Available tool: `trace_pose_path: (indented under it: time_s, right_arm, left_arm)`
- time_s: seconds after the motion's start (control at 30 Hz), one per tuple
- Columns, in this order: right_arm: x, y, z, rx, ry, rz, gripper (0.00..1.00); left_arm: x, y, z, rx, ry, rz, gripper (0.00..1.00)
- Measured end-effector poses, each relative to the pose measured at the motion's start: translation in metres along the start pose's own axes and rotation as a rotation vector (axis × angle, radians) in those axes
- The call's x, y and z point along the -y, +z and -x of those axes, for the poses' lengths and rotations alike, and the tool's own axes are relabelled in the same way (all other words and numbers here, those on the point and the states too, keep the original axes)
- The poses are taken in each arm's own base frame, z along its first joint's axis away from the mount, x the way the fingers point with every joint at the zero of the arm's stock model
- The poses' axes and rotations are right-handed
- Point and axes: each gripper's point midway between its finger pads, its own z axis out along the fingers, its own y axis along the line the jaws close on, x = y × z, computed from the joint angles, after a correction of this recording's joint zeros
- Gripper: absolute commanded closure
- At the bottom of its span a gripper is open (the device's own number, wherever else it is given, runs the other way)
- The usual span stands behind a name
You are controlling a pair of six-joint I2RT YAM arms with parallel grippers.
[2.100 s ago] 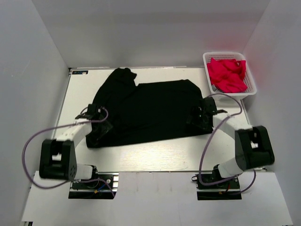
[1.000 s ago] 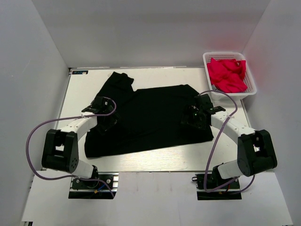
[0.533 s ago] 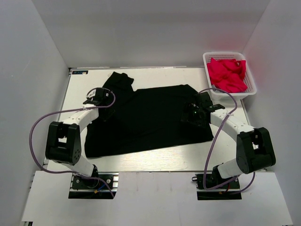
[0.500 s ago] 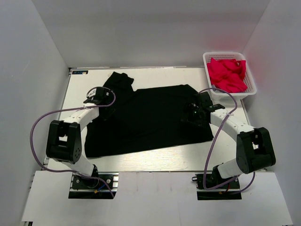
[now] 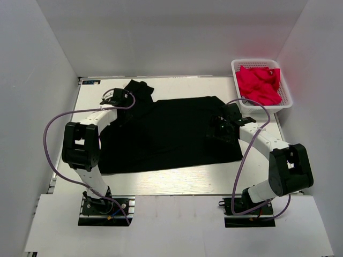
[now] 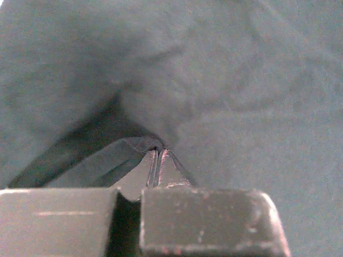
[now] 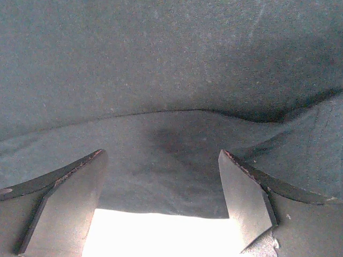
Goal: Fold and stack the t-shirts
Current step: Fold the flattened tshirt in 1/3 of the way
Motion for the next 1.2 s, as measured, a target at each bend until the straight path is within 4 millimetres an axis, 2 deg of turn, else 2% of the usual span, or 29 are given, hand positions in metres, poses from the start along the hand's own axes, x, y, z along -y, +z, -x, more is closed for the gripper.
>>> trace_pose_path:
  time_s: [0.07,0.13,0.2,0.23,0.33,0.53,0.63,0.7,0.8,0.97,1.03,1.13,1.2]
  right_arm:
    - [0.0,0.0,0.0,0.0,-0.003,0.0,0.1]
    - [0.0,0.0,0.0,0.0,-0.006,-0.001,0.1]
    - [0.001,0.0,0.0,0.0,-0.01,-0.001,0.1]
    - [0.001,0.0,0.0,-0.001,-0.011,0.0,0.1]
    - [0.001,0.0,0.0,-0.001,-0.014,-0.001,0.1]
    - [-0.001,-0.01,0.007,0.04,-0.024,0.007,0.1]
    - [-0.001,-0.019,0.013,0.082,-0.026,0.004,0.1]
    - [0.002,-0.021,0.012,0.097,-0.024,-0.007,0.1]
    - [0.009,-0.019,0.007,0.093,-0.017,-0.03,0.1]
    - [0.021,-0.009,-0.014,0.048,0.004,-0.058,0.1]
    - [0.027,-0.002,-0.026,0.021,0.019,-0.069,0.1]
    - [0.037,0.009,-0.05,-0.041,0.053,-0.086,0.1]
    - [0.033,0.01,-0.05,-0.03,0.072,-0.063,0.1]
  left_arm:
    - [-0.002,-0.003,0.009,0.02,-0.02,0.033,0.96]
    - [-0.008,-0.006,0.011,0.026,-0.029,0.072,0.77]
    - [-0.014,-0.008,0.01,0.021,-0.038,0.103,0.5]
    - [-0.017,-0.009,0.01,0.02,-0.042,0.116,0.25]
    - [-0.02,-0.011,0.011,0.018,-0.048,0.134,0.0]
    - [-0.019,-0.022,0.019,0.045,-0.026,0.122,0.0]
    - [-0.016,-0.036,0.026,0.072,-0.025,0.085,0.0]
    - [-0.016,-0.048,0.023,0.081,-0.029,0.037,0.0]
    - [-0.029,-0.058,-0.004,0.049,-0.028,-0.014,0.0]
    - [-0.085,-0.043,-0.087,-0.123,-0.014,0.057,0.0]
    - [-0.106,-0.04,-0.111,-0.178,-0.014,0.11,0.0]
    - [-0.11,-0.047,-0.115,-0.17,-0.048,0.097,0.0]
    - [-0.117,-0.05,-0.121,-0.179,-0.067,0.11,0.0]
